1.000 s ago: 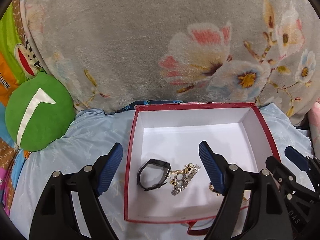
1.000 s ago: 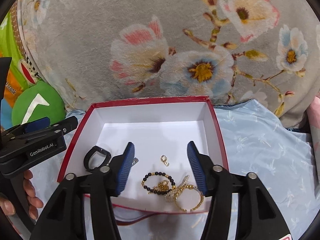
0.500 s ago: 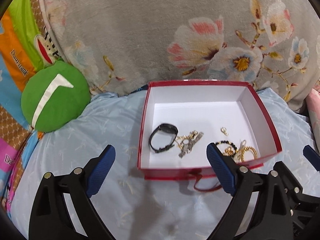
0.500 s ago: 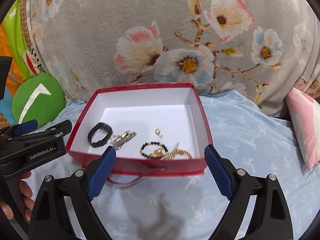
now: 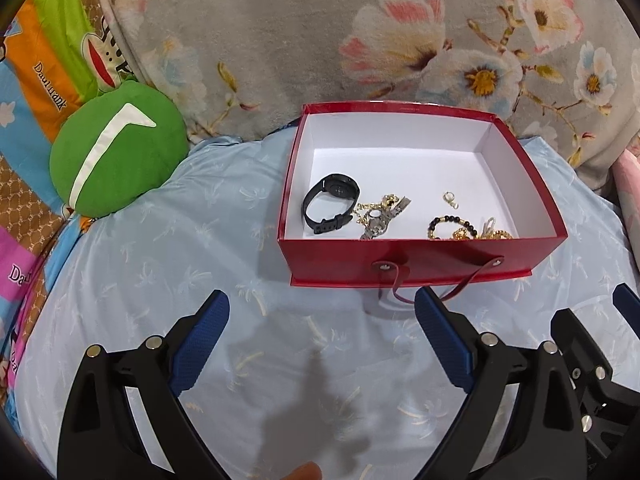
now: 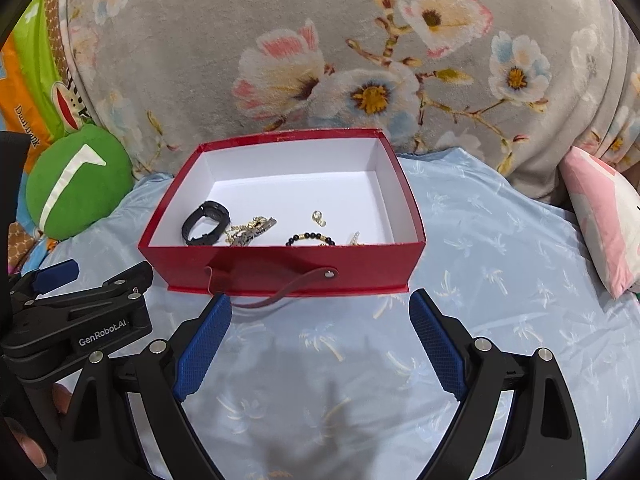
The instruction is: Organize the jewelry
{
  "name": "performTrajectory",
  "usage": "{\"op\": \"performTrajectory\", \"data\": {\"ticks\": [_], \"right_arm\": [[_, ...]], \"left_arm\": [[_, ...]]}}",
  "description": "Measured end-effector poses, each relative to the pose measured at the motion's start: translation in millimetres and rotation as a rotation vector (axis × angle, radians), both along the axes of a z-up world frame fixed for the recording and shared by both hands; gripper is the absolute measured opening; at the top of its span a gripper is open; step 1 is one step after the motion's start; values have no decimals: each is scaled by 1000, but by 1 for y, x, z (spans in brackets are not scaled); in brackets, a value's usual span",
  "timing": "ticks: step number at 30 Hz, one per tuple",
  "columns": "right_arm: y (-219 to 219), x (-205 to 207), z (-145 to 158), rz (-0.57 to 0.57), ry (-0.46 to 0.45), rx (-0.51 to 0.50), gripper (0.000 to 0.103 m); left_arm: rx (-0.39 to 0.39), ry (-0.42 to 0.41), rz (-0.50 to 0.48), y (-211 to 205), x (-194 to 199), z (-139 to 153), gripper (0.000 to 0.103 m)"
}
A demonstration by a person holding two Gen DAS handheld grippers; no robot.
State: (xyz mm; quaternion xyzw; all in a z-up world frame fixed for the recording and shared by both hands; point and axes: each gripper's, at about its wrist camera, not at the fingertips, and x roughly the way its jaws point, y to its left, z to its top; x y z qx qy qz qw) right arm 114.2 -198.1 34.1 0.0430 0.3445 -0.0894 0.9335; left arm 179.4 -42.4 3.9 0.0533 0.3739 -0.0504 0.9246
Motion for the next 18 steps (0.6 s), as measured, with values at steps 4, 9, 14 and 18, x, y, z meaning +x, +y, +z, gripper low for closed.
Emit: {"op": "performTrajectory", "data": {"ticks": [4,9,14,18], "right_arm": [[-1,-1,-4,-5,12,11,88],[-6,-1,-4,-27,11,16,88],[-9,3,-1,-42,10,7,88],[-12,8,-1,-48,15,8,88]], "left_arm": [[31,-11,-16,-8,-6,-2,92],[33,-16,-7,-11,-6,-1,92],[37,-21,0,-16,-3,3,92],[39,-18,3,-18,2,4,92]]}}
